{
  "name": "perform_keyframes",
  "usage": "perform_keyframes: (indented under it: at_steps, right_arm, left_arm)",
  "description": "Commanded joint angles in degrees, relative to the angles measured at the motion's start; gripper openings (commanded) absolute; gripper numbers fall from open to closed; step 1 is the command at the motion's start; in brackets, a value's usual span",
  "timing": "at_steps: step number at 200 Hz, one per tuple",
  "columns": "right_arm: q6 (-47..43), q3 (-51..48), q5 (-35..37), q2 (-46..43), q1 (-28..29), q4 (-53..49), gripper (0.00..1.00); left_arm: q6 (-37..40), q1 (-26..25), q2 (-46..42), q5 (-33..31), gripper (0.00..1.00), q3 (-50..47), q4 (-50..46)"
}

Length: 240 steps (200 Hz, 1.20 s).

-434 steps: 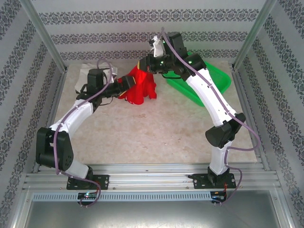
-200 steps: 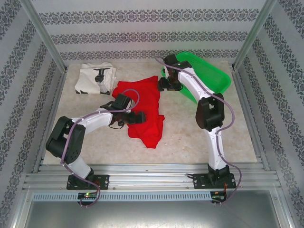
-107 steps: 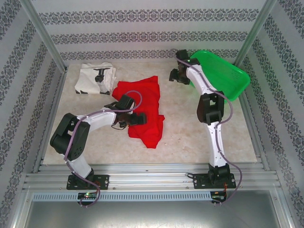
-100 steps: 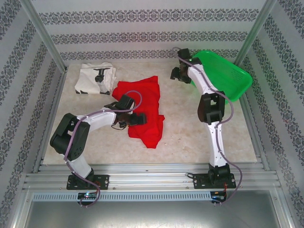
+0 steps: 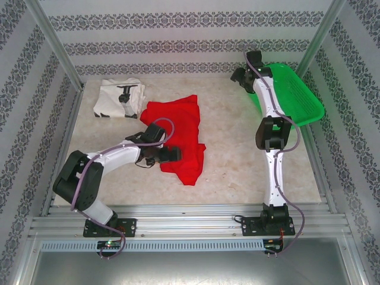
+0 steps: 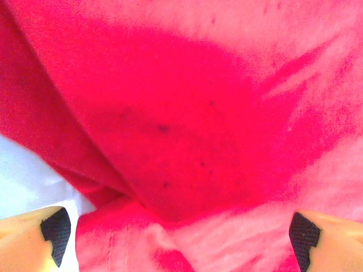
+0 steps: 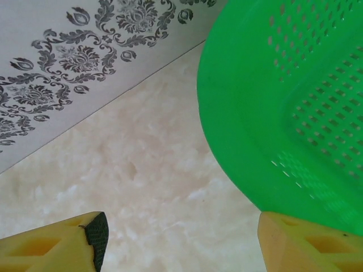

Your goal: Fold and stack the t-shirts

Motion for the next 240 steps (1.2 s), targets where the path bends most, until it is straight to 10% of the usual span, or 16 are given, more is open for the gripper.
perform_keyframes:
  at_steps: [1, 99, 177, 240]
  right_arm:
    - [-4.4, -6.8, -6.3, -9.9, 0.7, -1.0, 0.72]
    - [-4.7, -76.8, -25.8, -55.8, 11.9, 13.9, 0.73]
    - [-1.5, -96.7, -26.1, -78.7, 18.5, 25.2, 0.97]
    - [0.6, -103.8, -23.6, -91.0, 23.0, 23.6, 0.98]
  left_arm:
    - [-3.9, -0.5, -4.0, 2.4, 1.0, -2.7, 1.4]
    - [-15.5, -0.5, -16.7, 4.9, 0.82, -16.7, 6.7]
    - [-20.8, -0.5, -12.3, -1.1, 0.67, -17.7, 13.6]
    - [-21.2, -0.3, -6.5, -2.9, 0.38, -14.3, 14.8]
